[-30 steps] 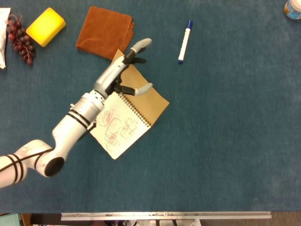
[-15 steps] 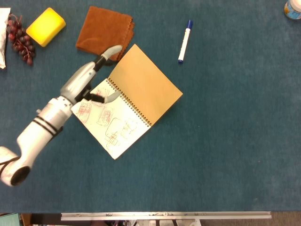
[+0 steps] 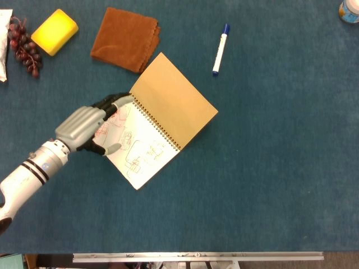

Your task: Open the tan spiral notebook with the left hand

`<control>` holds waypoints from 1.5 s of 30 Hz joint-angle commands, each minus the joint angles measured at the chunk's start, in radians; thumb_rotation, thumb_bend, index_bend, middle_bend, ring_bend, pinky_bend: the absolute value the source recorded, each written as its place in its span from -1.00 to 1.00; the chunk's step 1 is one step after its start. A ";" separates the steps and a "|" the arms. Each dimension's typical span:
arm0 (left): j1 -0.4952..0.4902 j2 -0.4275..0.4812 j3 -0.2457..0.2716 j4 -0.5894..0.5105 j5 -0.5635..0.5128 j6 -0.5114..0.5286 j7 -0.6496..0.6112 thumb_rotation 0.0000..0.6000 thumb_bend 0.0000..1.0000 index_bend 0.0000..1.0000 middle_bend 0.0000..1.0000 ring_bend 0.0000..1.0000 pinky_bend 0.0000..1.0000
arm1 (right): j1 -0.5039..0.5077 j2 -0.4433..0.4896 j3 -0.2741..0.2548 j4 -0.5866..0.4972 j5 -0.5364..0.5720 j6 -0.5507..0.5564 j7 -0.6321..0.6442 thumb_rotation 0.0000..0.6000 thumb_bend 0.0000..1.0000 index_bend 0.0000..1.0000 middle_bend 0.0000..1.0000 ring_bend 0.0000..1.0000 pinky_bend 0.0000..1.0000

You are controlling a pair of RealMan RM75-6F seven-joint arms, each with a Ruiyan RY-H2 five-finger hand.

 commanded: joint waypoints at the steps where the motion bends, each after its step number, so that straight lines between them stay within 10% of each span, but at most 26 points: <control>1: -0.022 -0.024 0.003 0.018 0.012 -0.025 0.058 1.00 -0.46 -0.96 -0.92 -1.00 -0.78 | -0.001 -0.001 0.000 -0.001 0.001 0.000 -0.001 1.00 -0.55 0.21 -0.05 -0.14 -0.08; 31: -0.224 -0.151 -0.068 0.061 -0.149 -0.333 0.449 1.00 -0.46 -0.94 -0.74 -1.00 -0.98 | -0.020 -0.003 -0.002 0.011 0.021 0.011 0.015 1.00 -0.55 0.21 -0.05 -0.14 -0.08; 45: -0.168 -0.035 -0.117 -0.011 -0.253 -0.220 0.474 1.00 -0.46 -0.94 -0.71 -1.00 -0.98 | -0.017 -0.010 -0.002 0.023 0.013 0.007 0.029 1.00 -0.55 0.21 -0.05 -0.14 -0.08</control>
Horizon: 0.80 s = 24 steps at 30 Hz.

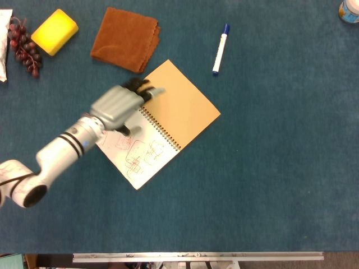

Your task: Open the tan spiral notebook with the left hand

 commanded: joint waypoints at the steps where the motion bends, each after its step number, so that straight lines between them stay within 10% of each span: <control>1: 0.013 0.018 0.000 0.011 -0.035 -0.007 0.018 1.00 -0.46 -0.94 -0.69 -1.00 -0.98 | 0.003 -0.003 0.000 0.001 -0.003 -0.003 0.001 1.00 -0.55 0.21 -0.05 -0.14 -0.08; 24: -0.028 -0.037 0.021 0.098 -0.175 -0.096 0.272 0.38 -0.46 -0.94 -0.60 -1.00 -0.98 | -0.003 -0.001 -0.002 -0.010 0.002 0.000 -0.011 1.00 -0.55 0.21 -0.05 -0.14 -0.08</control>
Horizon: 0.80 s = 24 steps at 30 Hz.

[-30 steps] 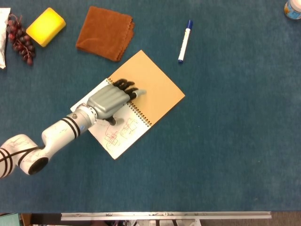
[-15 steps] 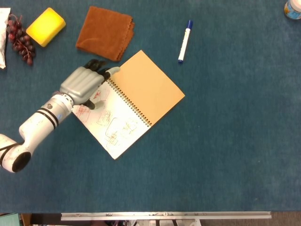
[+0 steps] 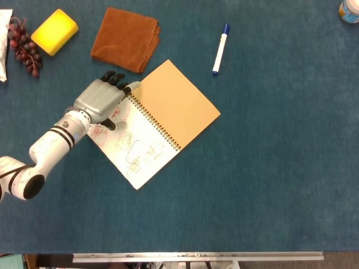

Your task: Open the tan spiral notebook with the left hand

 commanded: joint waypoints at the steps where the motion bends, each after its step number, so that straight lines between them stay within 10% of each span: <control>1: -0.007 -0.006 0.003 0.008 -0.019 -0.006 0.033 0.36 -0.46 -0.94 -0.60 -1.00 -0.98 | 0.000 -0.001 0.000 0.001 0.000 -0.001 0.000 1.00 -0.55 0.21 -0.05 -0.14 -0.08; 24: -0.043 0.055 0.011 -0.135 -0.077 -0.072 0.049 0.09 -0.46 -0.94 -0.48 -1.00 -0.98 | -0.004 -0.005 0.000 0.004 0.004 0.000 -0.001 1.00 -0.55 0.21 -0.05 -0.14 -0.08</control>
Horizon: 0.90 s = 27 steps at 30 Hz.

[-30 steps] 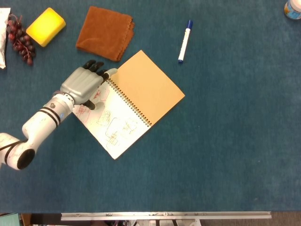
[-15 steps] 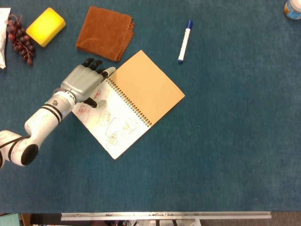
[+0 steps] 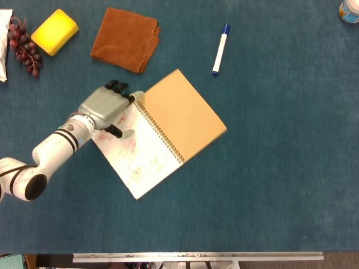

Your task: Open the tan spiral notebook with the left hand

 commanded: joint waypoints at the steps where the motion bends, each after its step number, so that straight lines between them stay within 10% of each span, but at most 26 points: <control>1: -0.004 0.011 -0.002 -0.033 0.024 -0.003 -0.024 0.09 -0.46 -0.94 -0.48 -1.00 -0.98 | -0.002 -0.001 0.000 0.001 0.001 0.001 0.001 1.00 -0.55 0.21 -0.05 -0.14 -0.08; 6: 0.006 0.028 -0.004 -0.080 0.073 0.020 -0.068 0.09 -0.46 -0.95 -0.57 -1.00 -0.98 | -0.002 -0.002 0.000 0.005 0.003 -0.001 0.004 1.00 -0.55 0.21 -0.05 -0.14 -0.08; 12: 0.048 0.075 0.020 -0.141 0.172 0.088 -0.130 0.97 -0.46 -1.00 -0.82 -1.00 -0.98 | 0.010 -0.008 0.003 0.011 -0.002 -0.014 0.007 1.00 -0.55 0.21 -0.05 -0.14 -0.08; 27: 0.139 0.165 0.118 -0.271 0.369 0.222 -0.194 1.00 -0.46 -1.00 -1.00 -1.00 -0.98 | 0.047 -0.022 0.002 0.017 -0.023 -0.050 0.004 1.00 -0.55 0.20 -0.05 -0.14 -0.08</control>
